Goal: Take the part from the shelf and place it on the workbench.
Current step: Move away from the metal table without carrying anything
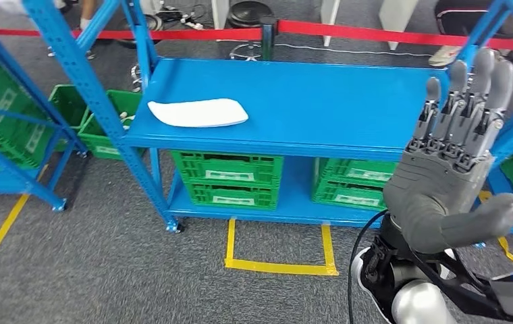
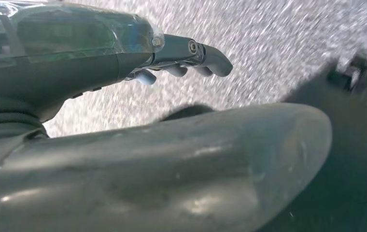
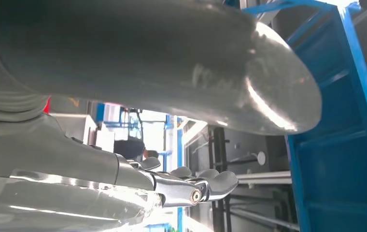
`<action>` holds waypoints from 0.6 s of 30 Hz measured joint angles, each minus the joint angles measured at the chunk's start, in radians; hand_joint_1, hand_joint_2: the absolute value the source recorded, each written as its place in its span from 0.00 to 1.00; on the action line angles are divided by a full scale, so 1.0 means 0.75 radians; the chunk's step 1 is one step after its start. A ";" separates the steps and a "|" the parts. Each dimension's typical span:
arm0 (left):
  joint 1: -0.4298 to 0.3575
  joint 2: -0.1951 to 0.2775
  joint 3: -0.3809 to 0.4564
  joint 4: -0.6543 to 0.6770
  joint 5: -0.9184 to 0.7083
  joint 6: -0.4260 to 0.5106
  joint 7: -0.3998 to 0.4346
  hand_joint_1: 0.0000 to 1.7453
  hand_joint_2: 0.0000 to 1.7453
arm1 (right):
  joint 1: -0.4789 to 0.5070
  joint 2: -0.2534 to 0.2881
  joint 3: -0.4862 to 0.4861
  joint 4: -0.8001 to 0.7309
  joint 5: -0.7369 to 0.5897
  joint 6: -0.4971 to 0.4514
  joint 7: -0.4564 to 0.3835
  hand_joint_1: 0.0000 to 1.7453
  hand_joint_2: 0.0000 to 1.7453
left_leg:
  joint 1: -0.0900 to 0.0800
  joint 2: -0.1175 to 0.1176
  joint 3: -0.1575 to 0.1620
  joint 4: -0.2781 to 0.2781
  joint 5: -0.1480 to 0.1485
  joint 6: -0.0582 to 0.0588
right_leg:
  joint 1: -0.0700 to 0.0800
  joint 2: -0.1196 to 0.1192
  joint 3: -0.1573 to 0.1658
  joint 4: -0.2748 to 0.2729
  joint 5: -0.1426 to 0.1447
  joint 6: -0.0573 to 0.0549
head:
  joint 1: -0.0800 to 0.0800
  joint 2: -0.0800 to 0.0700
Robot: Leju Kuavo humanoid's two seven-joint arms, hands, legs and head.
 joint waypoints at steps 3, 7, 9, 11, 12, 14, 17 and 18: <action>0.003 0.001 0.000 0.000 -0.008 -0.001 0.000 0.00 0.00 | 0.007 0.000 0.002 0.009 -0.016 0.000 -0.010 0.00 0.00 | 0.006 -0.096 0.057 -0.137 0.046 0.014 | -0.011 0.047 -0.007 0.013 -0.013 0.024 | -0.004 0.000; 0.004 0.003 -0.001 0.001 -0.013 -0.002 0.000 0.00 0.00 | 0.013 -0.001 0.010 0.017 -0.023 0.000 -0.013 0.00 0.00 | 0.007 -0.017 0.090 -0.171 0.041 0.036 | -0.013 0.060 -0.029 0.057 -0.032 0.059 | 0.006 0.000; 0.005 0.000 -0.002 0.001 -0.015 -0.003 -0.001 0.00 0.00 | 0.012 -0.001 0.016 0.020 -0.023 0.000 -0.014 0.00 0.00 | 0.007 0.034 0.109 -0.179 0.034 0.047 | -0.010 -0.016 -0.094 0.189 -0.095 0.075 | 0.023 0.000; 0.007 -0.001 -0.005 0.001 -0.017 -0.003 -0.001 0.00 0.00 | 0.013 -0.001 0.020 0.026 -0.024 0.000 -0.013 0.00 0.00 | 0.004 0.084 0.119 -0.180 0.021 0.051 | -0.015 -0.057 -0.179 0.336 -0.151 0.087 | 0.035 0.000; 0.008 -0.001 -0.005 0.001 -0.019 -0.003 -0.001 0.00 0.00 | 0.015 -0.001 0.022 0.030 -0.025 0.000 -0.013 0.00 0.00 | 0.003 0.105 0.125 -0.180 0.015 0.049 | -0.018 -0.065 -0.200 0.364 -0.148 0.090 | 0.038 0.000; 0.005 -0.001 -0.006 0.001 -0.023 -0.003 -0.002 0.00 0.00 | 0.016 -0.001 0.024 0.035 -0.025 0.001 -0.013 0.00 0.00 | 0.003 0.135 0.141 -0.180 0.002 0.044 | -0.021 -0.073 -0.168 0.282 -0.070 0.090 | 0.044 0.000; -0.002 -0.008 -0.007 0.000 -0.027 -0.003 -0.007 0.00 0.00 | 0.014 -0.003 0.027 0.039 -0.026 0.002 -0.012 0.00 0.00 | -0.001 0.153 0.161 -0.180 -0.016 0.029 | -0.016 -0.097 -0.052 0.050 0.033 0.073 | 0.057 0.000; -0.004 -0.010 -0.008 -0.001 -0.028 -0.003 -0.008 0.00 0.00 | 0.014 -0.004 0.027 0.040 -0.027 0.003 -0.010 0.00 0.00 | -0.003 0.155 0.162 -0.181 -0.019 0.022 | -0.012 -0.104 -0.036 0.019 0.032 0.065 | 0.059 0.000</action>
